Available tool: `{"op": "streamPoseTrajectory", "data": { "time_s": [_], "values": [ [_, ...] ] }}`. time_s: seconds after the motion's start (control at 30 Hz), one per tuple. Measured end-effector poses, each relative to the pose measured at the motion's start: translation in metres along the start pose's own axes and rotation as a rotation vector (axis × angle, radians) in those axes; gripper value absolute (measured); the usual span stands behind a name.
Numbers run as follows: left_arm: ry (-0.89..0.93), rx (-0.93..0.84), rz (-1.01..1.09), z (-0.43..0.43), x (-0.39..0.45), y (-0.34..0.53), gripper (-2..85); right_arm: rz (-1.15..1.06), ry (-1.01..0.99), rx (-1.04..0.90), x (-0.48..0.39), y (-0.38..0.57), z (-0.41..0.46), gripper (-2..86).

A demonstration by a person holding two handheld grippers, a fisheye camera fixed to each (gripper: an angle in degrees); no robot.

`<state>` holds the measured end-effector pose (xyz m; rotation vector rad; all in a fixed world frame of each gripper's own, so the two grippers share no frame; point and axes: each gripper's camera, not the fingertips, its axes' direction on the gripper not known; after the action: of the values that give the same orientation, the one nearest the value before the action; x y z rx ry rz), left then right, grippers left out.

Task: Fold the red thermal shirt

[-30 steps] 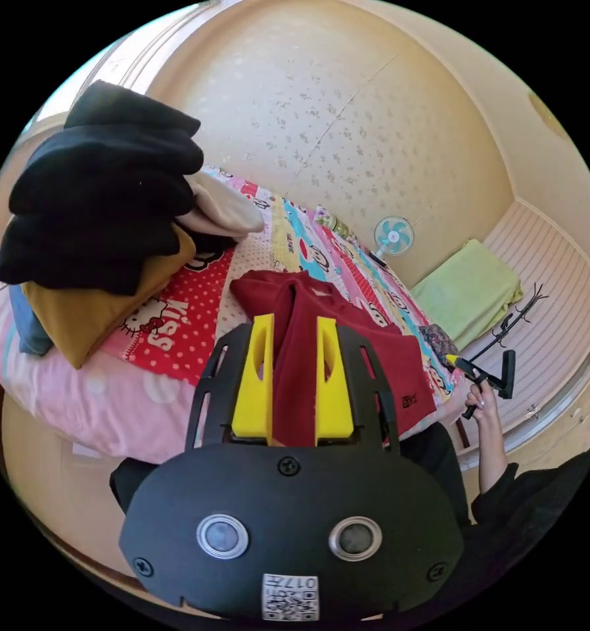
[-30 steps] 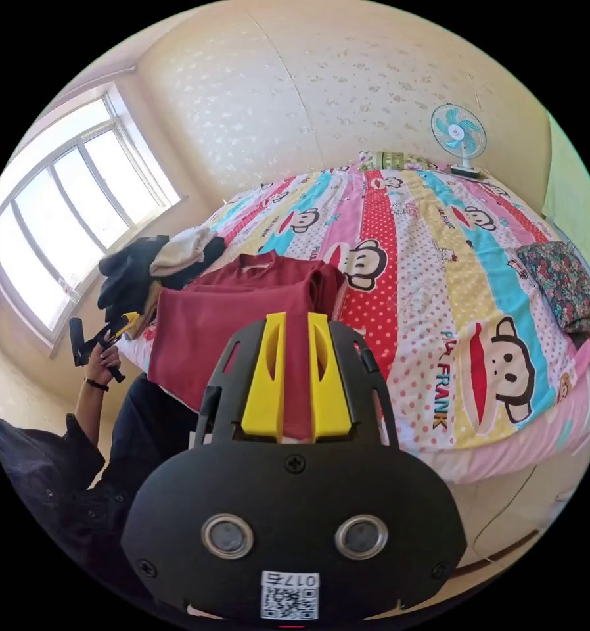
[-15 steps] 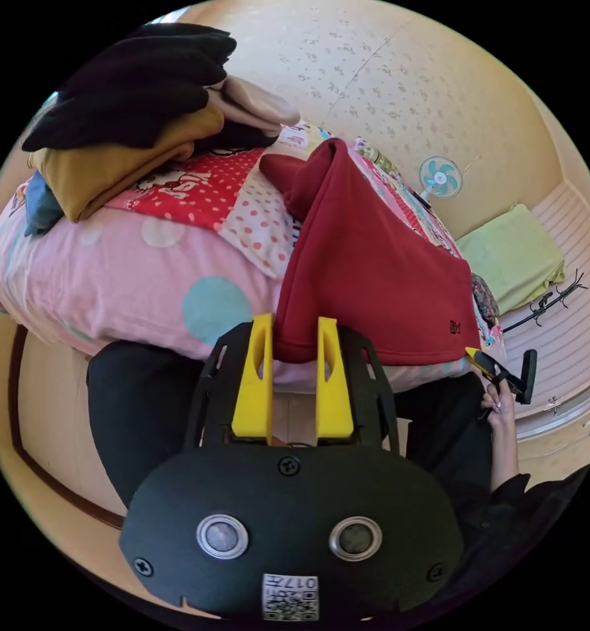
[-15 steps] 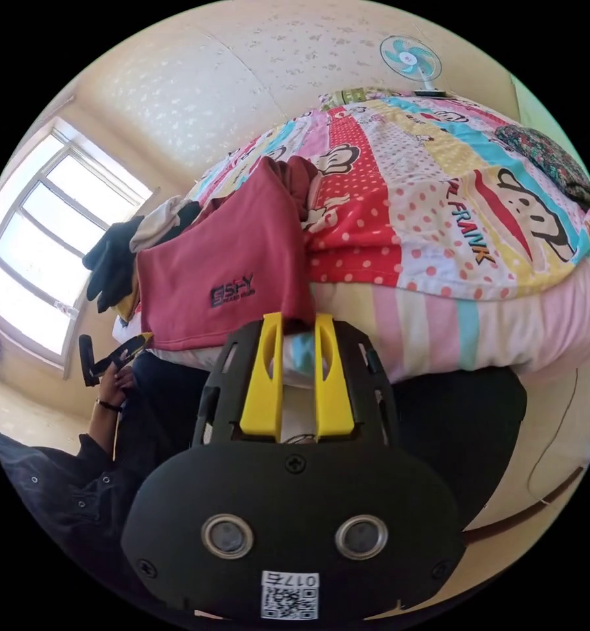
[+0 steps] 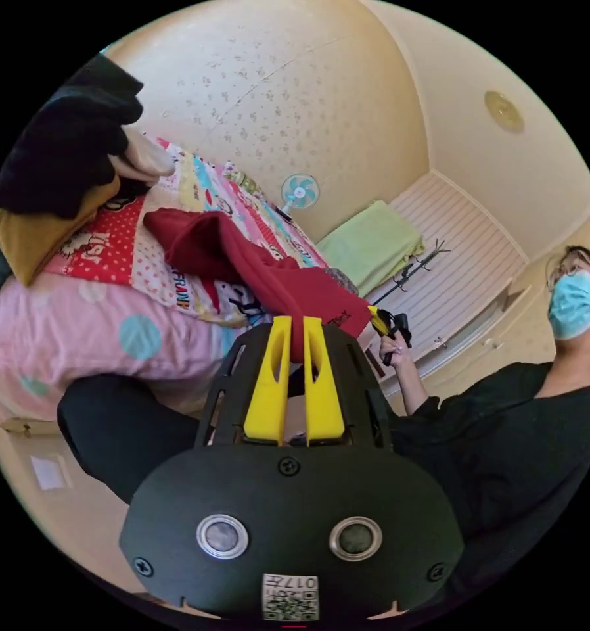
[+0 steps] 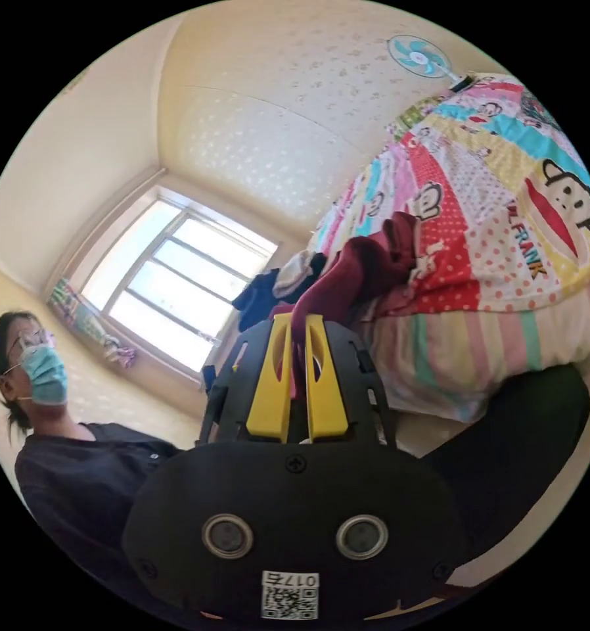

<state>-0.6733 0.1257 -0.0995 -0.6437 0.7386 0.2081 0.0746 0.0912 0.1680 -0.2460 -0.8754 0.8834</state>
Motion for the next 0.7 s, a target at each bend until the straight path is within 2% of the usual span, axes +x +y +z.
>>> {"op": "streamPoseTrajectory", "data": {
  "time_s": [0.07, 0.13, 0.23, 0.3, 0.5, 0.57, 0.63, 0.7],
  "values": [
    [0.058, -0.002, 0.210, -0.043, 0.038, 0.011, 2.7, 0.002, -0.056, 0.005, -0.025, 0.009, -0.028, 3.5],
    [0.103, 0.014, 0.292, -0.072, 0.055, 0.023, 2.9, 0.078, -0.003, -0.054, -0.036, 0.017, -0.042, 3.4],
    [0.054, -0.051, 0.306, -0.088, 0.063, 0.037, 3.2, 0.056, 0.018, -0.140, -0.050, 0.026, -0.043, 3.3],
    [0.044, -0.026, 0.311, -0.088, 0.060, 0.041, 3.2, 0.072, -0.035, -0.142, -0.040, 0.015, -0.035, 3.3],
    [0.096, 0.179, 0.060, -0.060, -0.022, -0.031, 3.7, 0.144, -0.069, -0.035, 0.019, -0.101, 0.006, 3.5],
    [0.122, 0.256, -0.117, -0.039, -0.080, -0.087, 4.1, 0.155, -0.069, -0.004, 0.040, -0.150, 0.029, 3.8],
    [0.079, 0.294, -0.173, -0.019, -0.114, -0.133, 4.4, 0.151, 0.034, 0.028, 0.063, -0.196, 0.053, 4.3],
    [0.002, 0.282, -0.187, 0.005, -0.141, -0.177, 5.7, 0.088, 0.216, 0.054, 0.096, -0.241, 0.087, 5.7]
  ]
}}
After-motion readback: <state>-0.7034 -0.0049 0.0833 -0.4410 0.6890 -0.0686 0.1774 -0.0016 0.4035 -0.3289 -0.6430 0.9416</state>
